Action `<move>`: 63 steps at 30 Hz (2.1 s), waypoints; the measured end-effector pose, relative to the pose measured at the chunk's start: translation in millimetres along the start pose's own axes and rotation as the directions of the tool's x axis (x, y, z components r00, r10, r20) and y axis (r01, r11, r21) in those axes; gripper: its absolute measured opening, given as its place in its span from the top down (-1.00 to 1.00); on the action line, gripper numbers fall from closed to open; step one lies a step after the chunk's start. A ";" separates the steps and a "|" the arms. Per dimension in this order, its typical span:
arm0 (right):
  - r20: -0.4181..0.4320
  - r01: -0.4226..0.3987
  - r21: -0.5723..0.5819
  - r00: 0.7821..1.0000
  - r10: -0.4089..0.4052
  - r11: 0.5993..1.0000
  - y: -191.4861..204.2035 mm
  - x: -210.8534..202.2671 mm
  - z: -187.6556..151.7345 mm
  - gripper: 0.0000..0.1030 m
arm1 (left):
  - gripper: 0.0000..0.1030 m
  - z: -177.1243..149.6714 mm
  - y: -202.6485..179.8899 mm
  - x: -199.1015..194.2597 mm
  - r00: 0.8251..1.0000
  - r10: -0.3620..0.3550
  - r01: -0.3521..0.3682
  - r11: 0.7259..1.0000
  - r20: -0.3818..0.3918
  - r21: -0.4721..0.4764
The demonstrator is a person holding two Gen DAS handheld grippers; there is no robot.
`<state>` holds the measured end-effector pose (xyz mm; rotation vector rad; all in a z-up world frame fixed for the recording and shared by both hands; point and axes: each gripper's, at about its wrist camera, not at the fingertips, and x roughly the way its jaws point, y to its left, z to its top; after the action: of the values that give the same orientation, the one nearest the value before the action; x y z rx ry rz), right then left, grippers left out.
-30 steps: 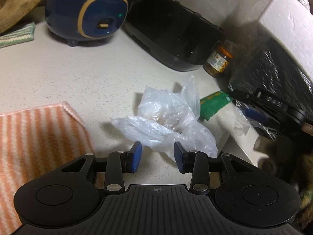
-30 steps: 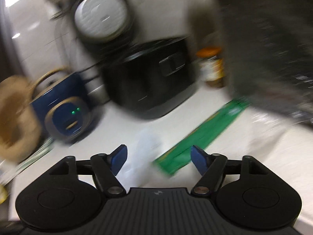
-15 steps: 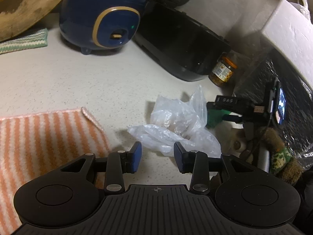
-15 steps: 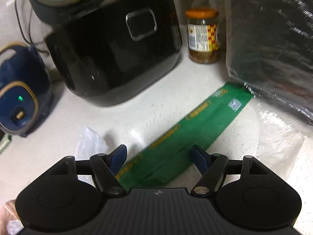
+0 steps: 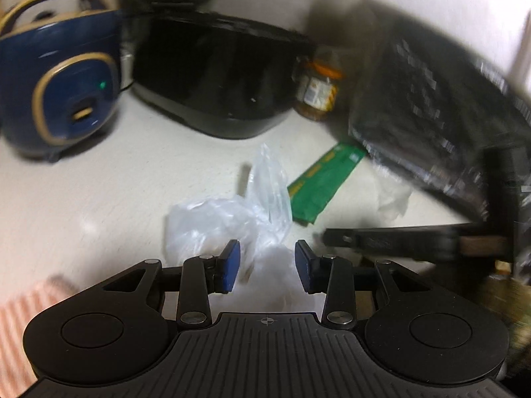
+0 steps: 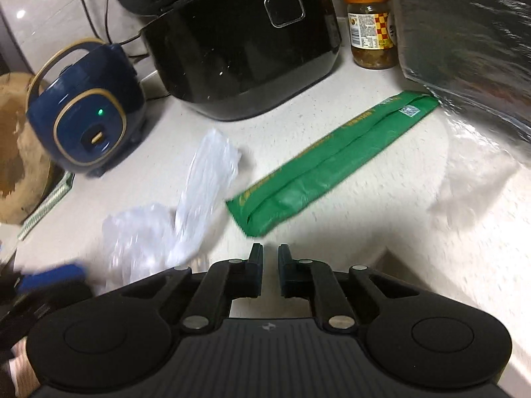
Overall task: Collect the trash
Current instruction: 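Grasp the long green packet with the right gripper, then grasp the clear plastic bag with the left gripper while the right gripper holds the green packet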
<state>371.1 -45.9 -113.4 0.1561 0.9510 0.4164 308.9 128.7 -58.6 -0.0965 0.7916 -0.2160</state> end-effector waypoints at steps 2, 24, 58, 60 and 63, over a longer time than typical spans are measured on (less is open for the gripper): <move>0.018 0.014 -0.014 1.000 -0.014 1.000 3.8 -13.3 -9.1 0.81 | 0.21 1.1 -8.6 16.4 0.999 0.033 -0.032 0.998 -0.017 0.056; 0.090 0.296 -0.064 0.953 -0.290 0.953 13.6 45.9 54.1 -0.34 | 0.12 -21.4 20.0 30.7 0.995 0.092 -0.090 0.995 -0.045 0.035; 0.043 0.123 -0.172 0.992 -0.117 0.977 27.8 -36.5 -35.0 0.30 | 0.19 -19.4 22.1 33.4 0.999 -0.032 0.031 0.999 -0.030 -0.019; 0.047 0.127 -0.169 0.992 -0.120 0.977 29.1 -35.9 -36.8 0.25 | 0.18 -20.6 14.6 37.9 0.999 -0.004 0.005 1.000 -0.039 0.027; 0.054 0.127 -0.160 0.991 -0.120 0.979 29.6 -39.4 -39.6 0.00 | 0.17 -20.0 8.6 40.6 0.999 0.020 -0.017 0.998 -0.044 0.065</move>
<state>310.6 -37.2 -97.3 -0.0426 0.8743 0.3727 323.7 127.7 -102.2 -0.0237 0.8290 -0.2267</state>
